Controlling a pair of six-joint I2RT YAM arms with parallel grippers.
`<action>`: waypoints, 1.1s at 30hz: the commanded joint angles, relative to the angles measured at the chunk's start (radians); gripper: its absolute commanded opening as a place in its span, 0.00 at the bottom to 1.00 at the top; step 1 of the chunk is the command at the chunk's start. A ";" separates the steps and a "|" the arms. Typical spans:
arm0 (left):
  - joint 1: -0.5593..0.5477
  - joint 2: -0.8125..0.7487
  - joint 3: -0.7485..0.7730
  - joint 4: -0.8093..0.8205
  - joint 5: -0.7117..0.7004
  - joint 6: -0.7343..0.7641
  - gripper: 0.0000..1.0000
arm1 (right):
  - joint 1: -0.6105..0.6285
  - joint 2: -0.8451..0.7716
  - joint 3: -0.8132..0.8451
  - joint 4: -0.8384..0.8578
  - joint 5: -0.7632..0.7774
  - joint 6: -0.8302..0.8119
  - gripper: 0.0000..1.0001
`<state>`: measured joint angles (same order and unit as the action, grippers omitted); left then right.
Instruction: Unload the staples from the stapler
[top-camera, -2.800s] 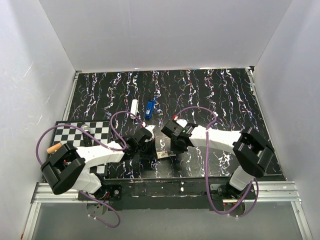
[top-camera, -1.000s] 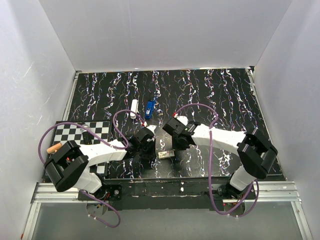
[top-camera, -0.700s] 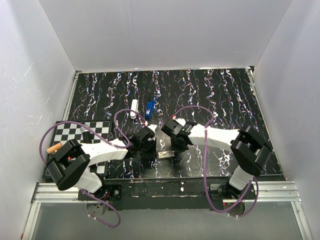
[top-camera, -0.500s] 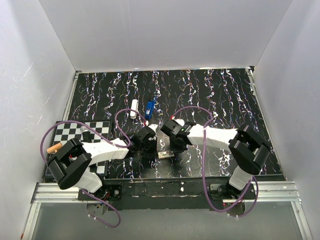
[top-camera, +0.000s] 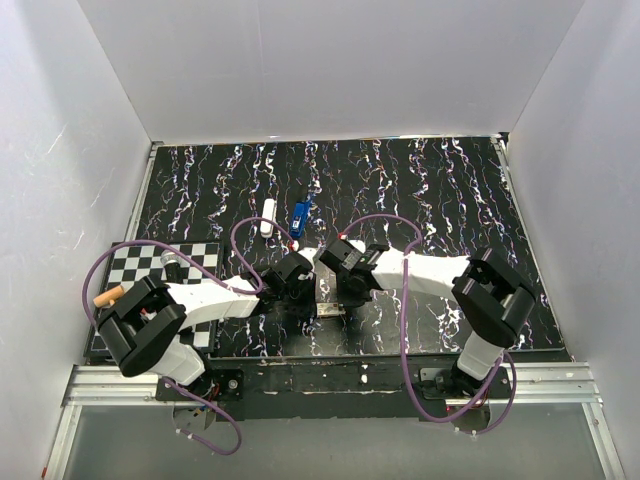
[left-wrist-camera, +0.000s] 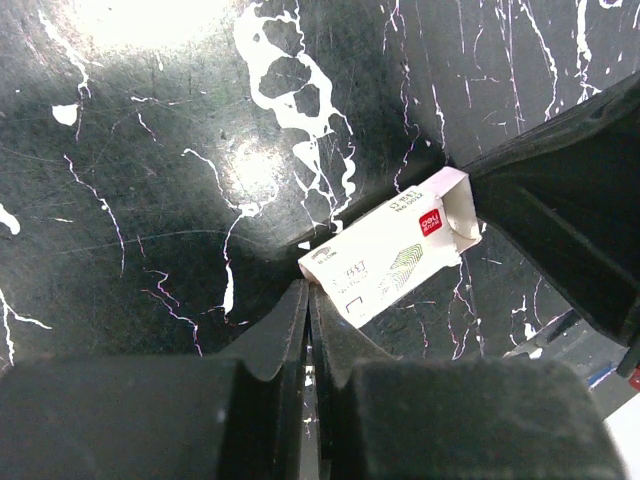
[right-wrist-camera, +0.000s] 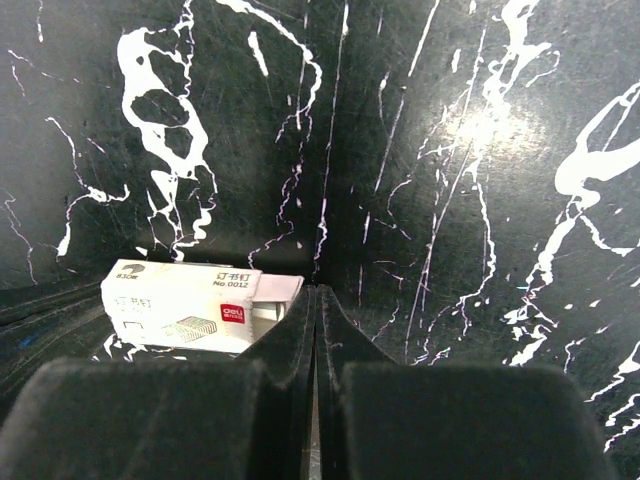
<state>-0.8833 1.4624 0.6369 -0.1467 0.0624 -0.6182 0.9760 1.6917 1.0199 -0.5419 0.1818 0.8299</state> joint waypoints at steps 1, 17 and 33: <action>-0.005 0.009 0.010 0.010 0.014 0.002 0.01 | 0.013 0.025 0.039 0.034 -0.030 -0.006 0.01; -0.003 0.000 0.021 0.018 0.010 0.006 0.01 | 0.023 0.030 0.057 0.057 -0.058 -0.012 0.01; -0.003 -0.212 0.073 -0.166 -0.179 0.057 0.30 | -0.002 -0.141 0.057 -0.107 0.206 -0.034 0.20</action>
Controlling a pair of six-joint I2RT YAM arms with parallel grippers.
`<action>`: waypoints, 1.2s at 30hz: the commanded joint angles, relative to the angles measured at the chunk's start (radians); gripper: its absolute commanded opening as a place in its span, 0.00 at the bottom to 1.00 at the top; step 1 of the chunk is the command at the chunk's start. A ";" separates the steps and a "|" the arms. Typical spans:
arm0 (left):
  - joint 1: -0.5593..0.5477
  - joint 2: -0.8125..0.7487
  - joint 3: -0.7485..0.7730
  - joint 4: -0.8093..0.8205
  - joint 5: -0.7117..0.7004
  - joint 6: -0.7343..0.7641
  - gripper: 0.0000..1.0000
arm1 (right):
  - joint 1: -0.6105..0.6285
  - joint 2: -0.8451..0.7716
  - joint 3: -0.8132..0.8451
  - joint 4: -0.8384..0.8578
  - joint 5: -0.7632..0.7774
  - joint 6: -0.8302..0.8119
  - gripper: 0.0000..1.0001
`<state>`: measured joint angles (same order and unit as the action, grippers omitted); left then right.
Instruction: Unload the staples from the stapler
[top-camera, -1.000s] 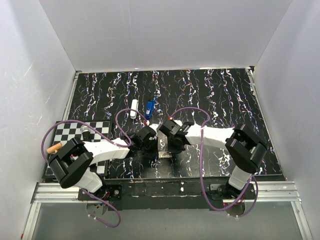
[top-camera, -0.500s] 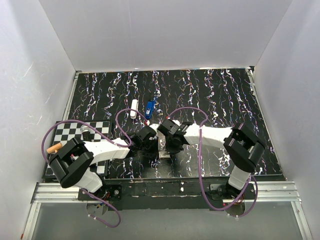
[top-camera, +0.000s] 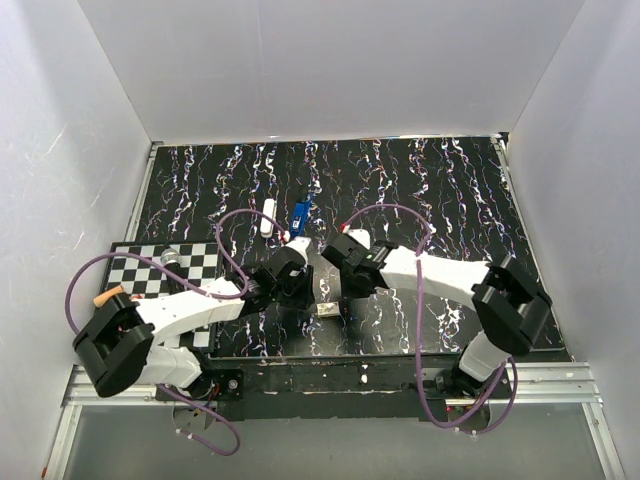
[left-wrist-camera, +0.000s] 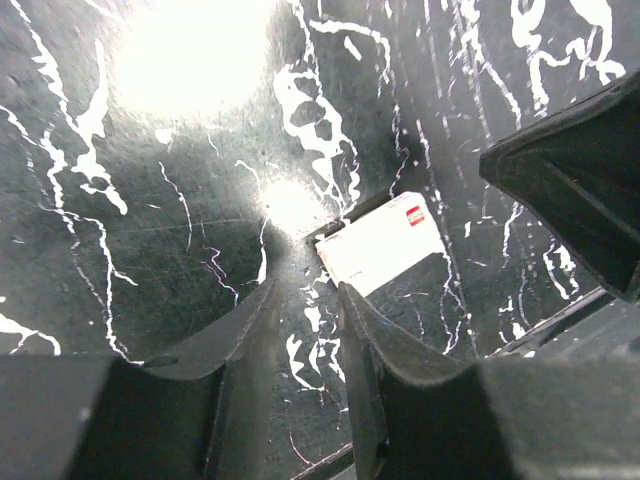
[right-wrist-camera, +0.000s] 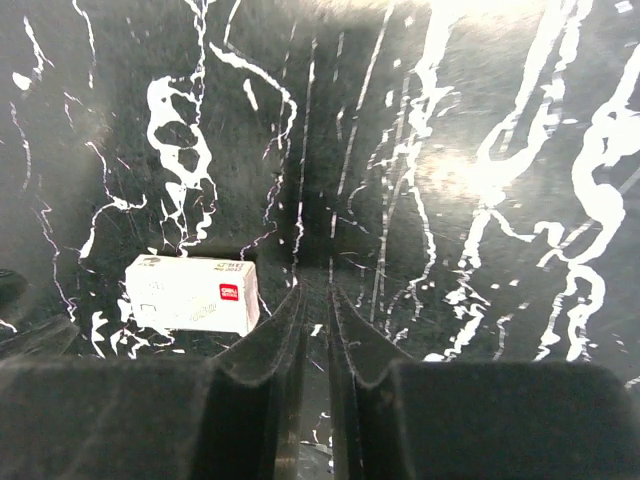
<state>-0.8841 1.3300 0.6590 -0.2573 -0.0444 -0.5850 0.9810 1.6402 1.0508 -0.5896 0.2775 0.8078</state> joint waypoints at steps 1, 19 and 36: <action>-0.003 -0.104 0.057 -0.072 -0.081 0.027 0.31 | -0.008 -0.101 0.032 -0.074 0.124 -0.016 0.23; -0.003 -0.385 0.261 -0.289 -0.258 0.195 0.76 | -0.050 -0.368 0.061 -0.216 0.431 -0.147 0.74; -0.004 -0.486 0.406 -0.358 -0.318 0.295 0.98 | -0.071 -0.585 0.164 -0.231 0.408 -0.278 0.88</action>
<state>-0.8841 0.8734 1.0306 -0.5968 -0.3355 -0.3187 0.9115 1.0618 1.1797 -0.8356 0.6952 0.5671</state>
